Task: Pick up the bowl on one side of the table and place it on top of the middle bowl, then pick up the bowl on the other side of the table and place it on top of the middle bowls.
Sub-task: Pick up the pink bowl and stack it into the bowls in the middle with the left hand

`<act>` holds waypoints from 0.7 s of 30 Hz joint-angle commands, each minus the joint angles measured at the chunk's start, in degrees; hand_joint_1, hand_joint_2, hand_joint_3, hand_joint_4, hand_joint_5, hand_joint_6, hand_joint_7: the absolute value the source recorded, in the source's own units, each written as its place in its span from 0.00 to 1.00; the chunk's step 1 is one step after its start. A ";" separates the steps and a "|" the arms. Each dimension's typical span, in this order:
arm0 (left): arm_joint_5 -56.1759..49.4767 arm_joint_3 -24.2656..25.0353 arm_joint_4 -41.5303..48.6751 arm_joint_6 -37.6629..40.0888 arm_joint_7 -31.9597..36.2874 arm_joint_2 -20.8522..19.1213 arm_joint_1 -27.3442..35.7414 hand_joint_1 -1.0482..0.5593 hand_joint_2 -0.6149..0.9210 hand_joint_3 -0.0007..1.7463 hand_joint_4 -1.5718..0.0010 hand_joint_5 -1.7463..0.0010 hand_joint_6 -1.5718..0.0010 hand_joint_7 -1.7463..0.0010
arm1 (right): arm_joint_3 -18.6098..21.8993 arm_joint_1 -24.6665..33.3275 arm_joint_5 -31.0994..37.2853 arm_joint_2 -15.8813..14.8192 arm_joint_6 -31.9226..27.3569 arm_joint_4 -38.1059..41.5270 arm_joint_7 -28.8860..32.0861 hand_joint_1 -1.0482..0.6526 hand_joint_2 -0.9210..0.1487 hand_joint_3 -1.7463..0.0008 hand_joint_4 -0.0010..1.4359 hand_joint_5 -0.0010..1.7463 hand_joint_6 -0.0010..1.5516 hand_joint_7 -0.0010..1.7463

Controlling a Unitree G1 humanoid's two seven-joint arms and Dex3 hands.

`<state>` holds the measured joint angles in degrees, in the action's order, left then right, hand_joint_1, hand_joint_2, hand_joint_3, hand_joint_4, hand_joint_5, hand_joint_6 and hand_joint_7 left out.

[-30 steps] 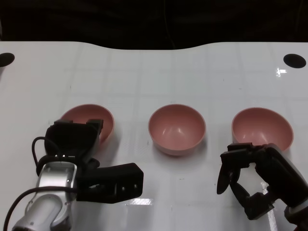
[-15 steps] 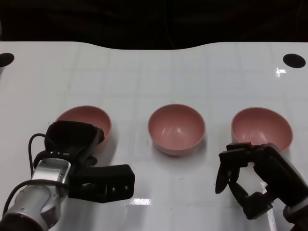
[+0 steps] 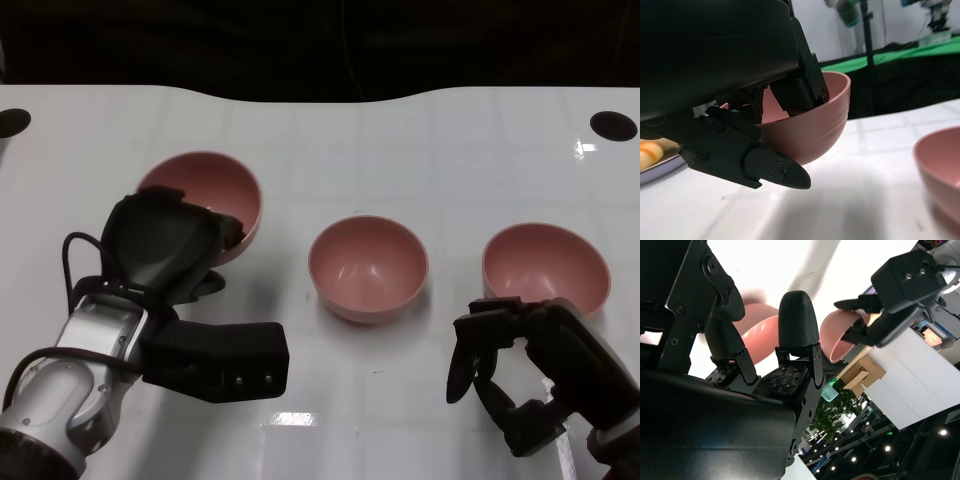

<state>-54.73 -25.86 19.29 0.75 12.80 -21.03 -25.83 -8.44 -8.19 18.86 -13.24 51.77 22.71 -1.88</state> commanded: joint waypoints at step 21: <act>0.23 -1.85 2.33 -9.15 4.31 3.64 -6.07 0.48 0.94 0.21 0.45 0.00 0.45 0.32 | 0.22 0.22 -0.12 -0.86 1.42 0.91 0.53 0.82 0.87 0.03 0.71 1.00 0.67 0.67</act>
<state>-54.35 -27.64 21.36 -8.35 16.47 -16.86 -30.68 -8.50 -8.18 18.87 -13.29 52.54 23.21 -1.86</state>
